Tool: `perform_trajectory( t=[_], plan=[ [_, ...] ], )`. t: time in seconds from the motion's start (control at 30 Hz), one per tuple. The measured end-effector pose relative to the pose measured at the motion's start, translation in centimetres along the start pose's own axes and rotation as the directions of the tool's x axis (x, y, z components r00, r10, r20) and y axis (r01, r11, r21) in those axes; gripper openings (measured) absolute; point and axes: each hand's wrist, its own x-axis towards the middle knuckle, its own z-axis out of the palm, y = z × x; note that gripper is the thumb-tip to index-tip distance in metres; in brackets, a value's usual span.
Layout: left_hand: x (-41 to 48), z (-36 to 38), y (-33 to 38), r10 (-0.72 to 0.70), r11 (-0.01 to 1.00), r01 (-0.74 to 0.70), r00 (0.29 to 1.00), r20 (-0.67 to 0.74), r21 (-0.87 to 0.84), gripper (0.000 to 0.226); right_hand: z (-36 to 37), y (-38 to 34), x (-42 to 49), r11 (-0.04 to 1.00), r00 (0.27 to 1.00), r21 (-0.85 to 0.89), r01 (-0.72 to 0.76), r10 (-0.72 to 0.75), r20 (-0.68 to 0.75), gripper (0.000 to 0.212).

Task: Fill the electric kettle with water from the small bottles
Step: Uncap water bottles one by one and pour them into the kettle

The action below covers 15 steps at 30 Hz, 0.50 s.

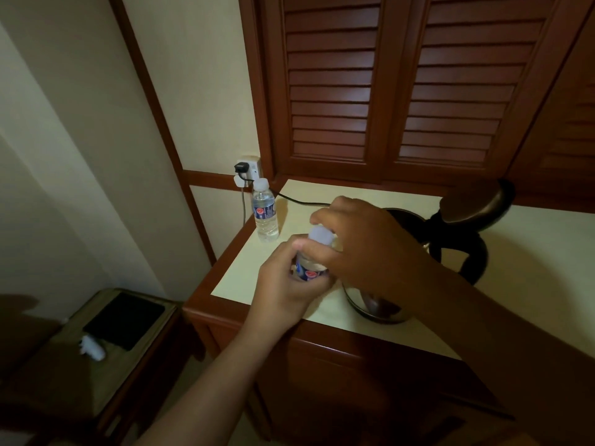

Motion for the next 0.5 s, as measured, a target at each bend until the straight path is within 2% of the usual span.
perform_trajectory(
  t=[0.1,0.2,0.27,0.33,0.4,0.5],
  plan=[
    [-1.4,-0.9,2.0,0.006,0.999,-0.002,0.997,0.074,-0.048,0.044,-1.5,0.5,-1.5,0.990,0.992,0.072,0.117,-0.114,-0.049,0.033],
    [-2.0,-1.5,3.3,-0.023,0.983,0.061,0.977,0.210,-0.176,0.057,-2.8,1.6,-2.4,0.982,0.986,0.088,0.164,-0.161,-0.048,0.030],
    [-1.9,-1.6,3.7,-0.027,0.958,0.113,0.949,0.314,-0.262,0.055,-3.8,2.1,-2.9,0.972,0.979,0.111,0.206,-0.205,-0.021,0.032],
    [-1.9,-1.4,3.7,0.002,0.922,0.156,0.913,0.408,-0.355,0.049,-5.0,2.4,-3.6,0.957,0.972,0.179,0.228,-0.234,0.015,0.023],
    [-1.9,-1.1,3.7,0.048,0.867,0.199,0.880,0.473,-0.458,0.045,-6.4,2.7,-4.5,0.935,0.973,0.275,0.225,-0.233,-0.005,0.023],
    [-1.5,-0.7,4.0,0.089,0.816,0.220,0.866,0.492,-0.535,0.045,-8.0,3.6,-6.1,0.931,0.990,0.340,0.134,-0.114,-0.077,0.031]
  ],
)
